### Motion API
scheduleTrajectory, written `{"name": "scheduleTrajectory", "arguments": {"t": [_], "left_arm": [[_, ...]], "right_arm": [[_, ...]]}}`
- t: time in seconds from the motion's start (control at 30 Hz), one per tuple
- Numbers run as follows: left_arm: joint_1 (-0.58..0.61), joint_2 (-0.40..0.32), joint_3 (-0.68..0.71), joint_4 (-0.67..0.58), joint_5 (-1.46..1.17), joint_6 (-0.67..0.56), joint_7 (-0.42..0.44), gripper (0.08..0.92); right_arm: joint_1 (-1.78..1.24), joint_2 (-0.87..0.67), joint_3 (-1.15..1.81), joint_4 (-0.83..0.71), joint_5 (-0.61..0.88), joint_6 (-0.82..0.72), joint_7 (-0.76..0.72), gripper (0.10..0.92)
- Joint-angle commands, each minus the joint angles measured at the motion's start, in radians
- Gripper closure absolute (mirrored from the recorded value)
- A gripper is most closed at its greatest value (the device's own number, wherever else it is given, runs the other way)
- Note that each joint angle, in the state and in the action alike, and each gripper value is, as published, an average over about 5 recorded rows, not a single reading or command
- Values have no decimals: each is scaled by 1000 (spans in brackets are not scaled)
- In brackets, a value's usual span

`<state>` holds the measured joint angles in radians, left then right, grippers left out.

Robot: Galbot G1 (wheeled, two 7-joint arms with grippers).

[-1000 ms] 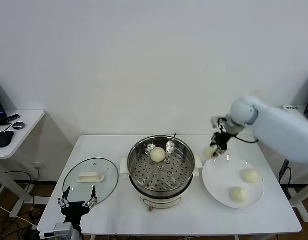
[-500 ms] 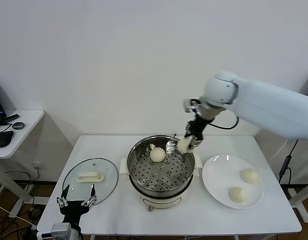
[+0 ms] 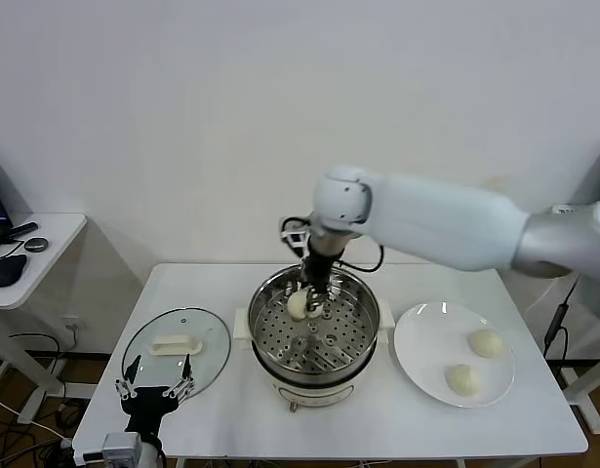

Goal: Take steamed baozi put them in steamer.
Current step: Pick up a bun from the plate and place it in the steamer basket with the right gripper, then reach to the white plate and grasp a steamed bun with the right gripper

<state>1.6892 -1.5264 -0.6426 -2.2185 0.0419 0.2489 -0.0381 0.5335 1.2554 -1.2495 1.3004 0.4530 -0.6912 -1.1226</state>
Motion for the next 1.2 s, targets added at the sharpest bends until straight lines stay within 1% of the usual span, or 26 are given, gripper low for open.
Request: {"name": "scheduleTrajectory", "arguments": {"t": [0.03,0.23,0.4,0.5,0.8,0.87,0.97,1.03,1.2], "left_arm": [[-2,2,2,2,-5,1,0,177],[-6,1,1,7,-10,2,1,177],[-2,1,1,-2,-10,2,2,177],[-3,1,1,-4,-12,2,2,177],[-6,-2,0,-3,-14,2,4,177],[-10,-6,1,2,-13,4,7,177],[-13,-10,2,10,-13,8,12,177],[-11,-8,2,11,-13,9,14,177],[-1,-2,-6,7,-15,9,16,177]], "right_arm": [[-66,114,-14,-65,-31,-36,40,576],[-114,159,11,-115,-57,-35,59,575],[-121,176,10,-121,-71,-36,62,569],[-119,171,9,-113,-71,-36,71,517],[-87,96,21,-32,-67,-36,79,263],[-60,61,38,-6,-64,-34,59,223],[-1,-19,68,39,-61,-17,11,205],[47,-99,81,82,-63,21,-22,203],[152,-381,120,188,-88,140,-119,203]]}}
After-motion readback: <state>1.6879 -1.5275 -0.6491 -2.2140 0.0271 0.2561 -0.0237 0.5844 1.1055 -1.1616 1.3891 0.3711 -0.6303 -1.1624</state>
